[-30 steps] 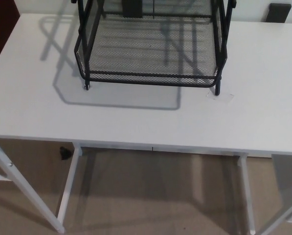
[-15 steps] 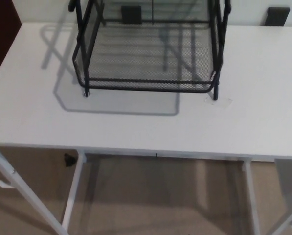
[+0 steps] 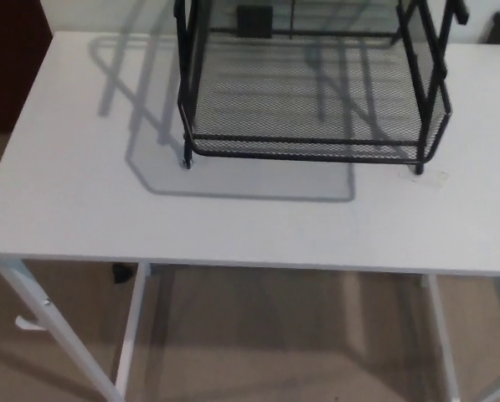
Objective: The robot walks towards a file tray kept in the middle of a desk and uses its right hand to grab a tray and pulls it out towards itself
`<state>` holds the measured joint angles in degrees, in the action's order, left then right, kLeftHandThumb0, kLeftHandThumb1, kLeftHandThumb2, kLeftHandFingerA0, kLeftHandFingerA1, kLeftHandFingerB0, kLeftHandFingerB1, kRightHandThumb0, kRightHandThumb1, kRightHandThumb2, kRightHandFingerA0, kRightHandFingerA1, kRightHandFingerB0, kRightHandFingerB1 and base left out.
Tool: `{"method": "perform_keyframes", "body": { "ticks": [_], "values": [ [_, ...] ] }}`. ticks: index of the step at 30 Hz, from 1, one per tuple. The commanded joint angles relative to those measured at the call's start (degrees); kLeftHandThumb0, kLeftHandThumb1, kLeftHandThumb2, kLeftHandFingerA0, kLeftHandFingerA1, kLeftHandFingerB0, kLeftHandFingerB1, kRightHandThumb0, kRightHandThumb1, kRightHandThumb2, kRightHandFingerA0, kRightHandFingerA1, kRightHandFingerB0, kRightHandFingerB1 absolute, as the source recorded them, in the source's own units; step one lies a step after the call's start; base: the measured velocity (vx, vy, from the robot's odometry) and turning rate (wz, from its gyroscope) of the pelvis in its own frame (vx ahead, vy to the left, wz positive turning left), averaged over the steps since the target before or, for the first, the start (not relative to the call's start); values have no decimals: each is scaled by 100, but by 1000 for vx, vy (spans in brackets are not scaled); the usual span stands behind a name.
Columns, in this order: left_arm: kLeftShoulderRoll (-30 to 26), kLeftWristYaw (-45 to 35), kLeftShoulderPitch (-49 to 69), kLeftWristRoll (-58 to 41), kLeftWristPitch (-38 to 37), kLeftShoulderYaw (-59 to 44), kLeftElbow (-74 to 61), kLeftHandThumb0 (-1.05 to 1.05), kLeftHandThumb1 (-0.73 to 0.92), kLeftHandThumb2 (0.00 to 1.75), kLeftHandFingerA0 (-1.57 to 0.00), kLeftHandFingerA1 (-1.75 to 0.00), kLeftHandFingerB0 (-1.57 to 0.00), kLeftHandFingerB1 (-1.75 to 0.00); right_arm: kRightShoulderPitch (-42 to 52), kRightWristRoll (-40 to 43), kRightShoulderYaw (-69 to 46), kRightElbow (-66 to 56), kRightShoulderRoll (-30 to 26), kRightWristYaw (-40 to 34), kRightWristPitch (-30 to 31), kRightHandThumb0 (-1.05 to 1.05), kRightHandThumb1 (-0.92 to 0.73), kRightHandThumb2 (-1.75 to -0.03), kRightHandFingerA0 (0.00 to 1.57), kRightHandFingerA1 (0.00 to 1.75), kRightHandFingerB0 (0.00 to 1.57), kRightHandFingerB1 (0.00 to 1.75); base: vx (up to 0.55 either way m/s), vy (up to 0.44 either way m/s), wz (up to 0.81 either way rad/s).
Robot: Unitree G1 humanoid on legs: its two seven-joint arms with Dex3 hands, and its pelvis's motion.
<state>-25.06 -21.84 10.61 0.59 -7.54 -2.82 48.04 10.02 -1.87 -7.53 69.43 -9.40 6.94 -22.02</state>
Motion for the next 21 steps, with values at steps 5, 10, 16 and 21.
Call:
{"method": "perform_keyframes", "body": {
  "ticks": [5, 10, 16, 21],
  "values": [
    [-11, 8, -13, 21, 65, -23, 9, -35, 30, 88, -63, -86, -33, -67, -81, -12, 43, -62, -116, -57, 74, -35, -61, -57, 69, 48, 57, 42, 30, -15, 2],
    [-27, 33, -29, 38, 88, -37, -17, -33, 37, 75, -59, -87, -32, -66, -180, -58, 95, -15, -118, -129, 90, -36, -60, -57, 71, 48, 58, 42, 36, -72, -2],
    [-26, 110, 8, 96, 76, -25, -33, -33, 36, 75, -60, -89, -33, -69, -172, -37, 111, -19, -114, -129, 114, -41, -50, -78, 66, 60, 53, 54, 0, 0, 0],
    [-23, 141, 380, 174, 1, 37, -76, -35, 37, 73, -61, -85, -33, -66, 159, -92, 185, 76, -154, -39, -87, -44, -50, -80, 66, 61, 51, 54, 0, 0, 0]
  ]
}}
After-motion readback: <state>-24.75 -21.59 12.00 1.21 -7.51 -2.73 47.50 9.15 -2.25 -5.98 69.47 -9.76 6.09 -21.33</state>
